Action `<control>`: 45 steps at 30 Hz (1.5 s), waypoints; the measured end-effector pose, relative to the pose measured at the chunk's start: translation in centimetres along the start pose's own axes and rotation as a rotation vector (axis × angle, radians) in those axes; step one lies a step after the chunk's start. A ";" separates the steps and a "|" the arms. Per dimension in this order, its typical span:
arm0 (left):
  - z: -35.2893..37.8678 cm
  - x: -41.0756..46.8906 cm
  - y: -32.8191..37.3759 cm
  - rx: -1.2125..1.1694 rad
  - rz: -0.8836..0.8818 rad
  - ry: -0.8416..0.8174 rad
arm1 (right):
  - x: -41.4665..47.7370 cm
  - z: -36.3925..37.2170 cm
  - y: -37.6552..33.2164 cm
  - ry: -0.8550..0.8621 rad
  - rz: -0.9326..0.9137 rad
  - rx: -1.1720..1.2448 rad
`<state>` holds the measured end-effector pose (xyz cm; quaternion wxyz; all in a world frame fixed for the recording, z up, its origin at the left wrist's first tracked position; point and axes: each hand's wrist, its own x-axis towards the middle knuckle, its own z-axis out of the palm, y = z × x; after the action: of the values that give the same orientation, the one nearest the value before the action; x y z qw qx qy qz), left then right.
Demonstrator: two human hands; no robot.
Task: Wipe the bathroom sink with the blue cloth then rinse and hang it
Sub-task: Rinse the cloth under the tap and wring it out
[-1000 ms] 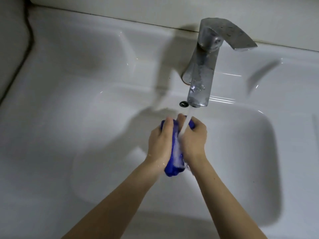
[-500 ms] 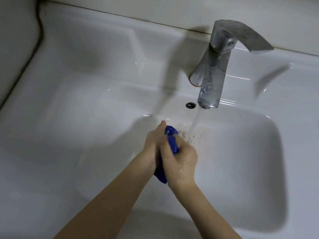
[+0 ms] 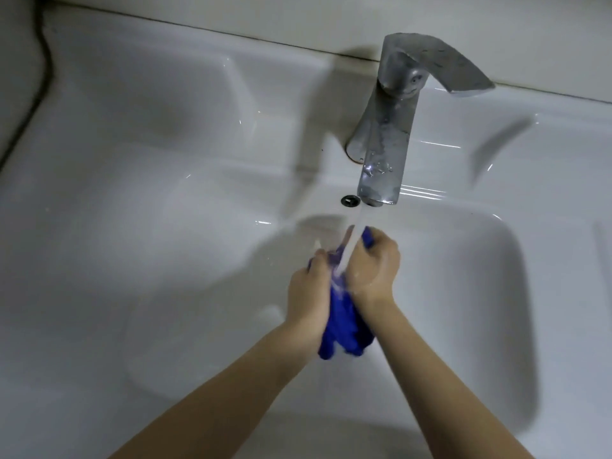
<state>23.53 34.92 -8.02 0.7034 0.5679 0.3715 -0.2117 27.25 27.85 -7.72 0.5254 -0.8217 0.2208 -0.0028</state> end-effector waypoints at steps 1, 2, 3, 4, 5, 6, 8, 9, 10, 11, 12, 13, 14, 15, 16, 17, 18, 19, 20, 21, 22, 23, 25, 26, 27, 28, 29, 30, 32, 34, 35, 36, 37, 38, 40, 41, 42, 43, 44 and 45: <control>0.0 -0.2 0.0 0.083 0.064 0.040 | 0.6 -0.3 0.1 -0.004 0.054 0.089; 0.1 0.1 0.4 0.123 0.108 0.055 | 0.1 -0.6 0.6 -0.022 0.096 0.169; 0.1 0.7 1.0 0.123 0.104 0.047 | -1.2 -0.7 1.4 -0.042 0.110 0.222; 0.0 1.3 1.7 0.095 0.071 0.046 | -3.2 -0.7 1.9 -0.066 0.108 0.247; -0.1 1.8 2.3 0.055 0.007 0.040 | -5.1 -0.6 1.9 -0.104 0.097 0.252; -0.1 2.2 2.5 -0.034 -0.067 -0.011 | -6.2 -0.5 1.7 -0.129 0.062 0.232; 0.2 1.6 1.7 -0.190 -0.144 -0.120 | -4.9 -0.1 0.8 -0.096 -0.068 0.075; 0.4 1.1 0.5 -0.196 -0.146 -0.115 | -3.2 0.1 0.3 -0.054 -0.117 0.008; 0.8 0.8 -0.9 -0.199 -0.172 -0.092 | -1.5 0.0 -0.3 -0.017 -0.121 -0.017; 1.2 0.3 -1.4 -0.168 -0.182 -0.041 | 0.0 -0.4 -0.6 0.001 -0.088 0.005; 1.4 0.2 -1.3 -0.139 -0.182 0.017 | 0.7 -0.9 -0.4 0.005 -0.038 0.052; 1.0 0.3 -0.8 -0.116 -0.165 0.038 | 0.5 -1.3 0.2 0.000 0.011 0.084; 1.0 0.7 0.1 -0.108 -0.149 0.055 | -0.4 -1.7 1.0 -0.005 0.052 0.112; 0.9 1.3 0.6 -0.163 -0.144 0.046 | -1.9 -1.9 1.8 -0.020 0.081 0.141; 0.6 1.7 1.3 -0.242 -0.154 0.009 | -3.7 -1.9 2.2 -0.047 0.094 0.180; 0.3 1.7 1.7 -0.303 -0.174 -0.035 | -5.2 -1.7 2.2 -0.073 0.088 0.209; 0.2 1.6 1.7 -0.330 -0.183 -0.085 | -6.0 -1.2 2.1 -0.095 0.046 0.205; 0.2 1.3 1.2 -0.322 -0.179 -0.152 | -5.9 -0.8 1.7 -0.109 -0.027 0.144; 0.4 0.8 0.6 -0.327 -0.181 -0.195 | -5.0 -0.5 1.1 -0.110 -0.103 0.059; 0.6 0.7 -0.1 -0.287 -0.166 -0.173 | -3.7 -0.4 0.5 -0.098 -0.156 -0.007; 0.6 0.6 -0.5 -0.230 -0.129 -0.127 | -2.1 -0.4 0.1 -0.074 -0.171 -0.031; 0.4 0.3 -0.5 -0.139 -0.055 -0.063 | -0.7 -0.8 -0.3 -0.049 -0.126 0.019; -0.6 0.2 0.4 -0.071 0.026 -0.042 | 1.1 -1.9 0.1 -0.023 0.113 0.281; -1.0 0.5 1.0 -0.103 0.023 -0.085 | 1.4 -2.4 0.7 -0.030 0.252 0.437; -1.7 0.7 1.8 -0.134 0.014 -0.115 | 1.4 -2.8 1.1 -0.065 0.386 0.571; -2.2 0.8 2.7 -0.149 -0.001 -0.130 | 1.2 -3.2 1.6 -0.139 0.505 0.692; -2.6 1.0 3.3 -0.152 -0.001 -0.142 | 0.9 -3.6 1.8 -0.250 0.594 0.803; -3.1 1.0 3.7 -0.147 0.009 -0.144 | 0.5 -3.9 1.9 -0.354 0.635 0.875; -3.6 1.0 4.1 -0.151 0.022 -0.120 | -0.3 -3.9 1.7 -0.496 0.574 0.867; -4.2 1.3 4.1 -0.142 0.045 -0.083 | -1.1 -3.1 1.7 -0.477 0.445 0.670; -4.8 1.4 4.0 -0.115 0.067 -0.062 | -1.4 -2.8 1.7 -0.431 0.390 0.576; -5.4 1.6 4.0 -0.092 0.088 -0.040 | -1.7 -2.5 1.8 -0.397 0.336 0.522; -6.0 1.8 4.2 -0.074 0.111 -0.011 | -1.8 -2.3 1.7 -0.386 0.288 0.499; -6.6 2.1 4.3 -0.062 0.129 0.014 | -2.0 -2.2 1.7 -0.389 0.243 0.484; -7.2 2.6 4.5 -0.039 0.149 0.029 | -2.2 -2.5 1.5 -0.369 0.162 0.433; -7.0 2.7 4.6 -0.025 0.149 0.020 | -2.2 -2.9 1.4 -0.347 0.121 0.414; -6.7 2.8 4.5 -0.001 0.154 0.005 | -2.2 -3.4 1.5 -0.323 0.085 0.412; -6.1 2.9 4.3 0.023 0.157 -0.014 | -2.3 -4.1 1.6 -0.299 0.065 0.423; -5.4 3.0 4.0 0.043 0.159 -0.031 | -2.3 -4.9 1.8 -0.279 0.056 0.437; -4.5 2.9 3.7 0.052 0.165 -0.043 | -2.3 -5.8 2.0 -0.260 0.055 0.439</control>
<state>26.80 40.59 -8.20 0.7111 0.6101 0.3026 -0.1746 23.08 22.97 -6.36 0.7151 -0.6751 0.1677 0.0691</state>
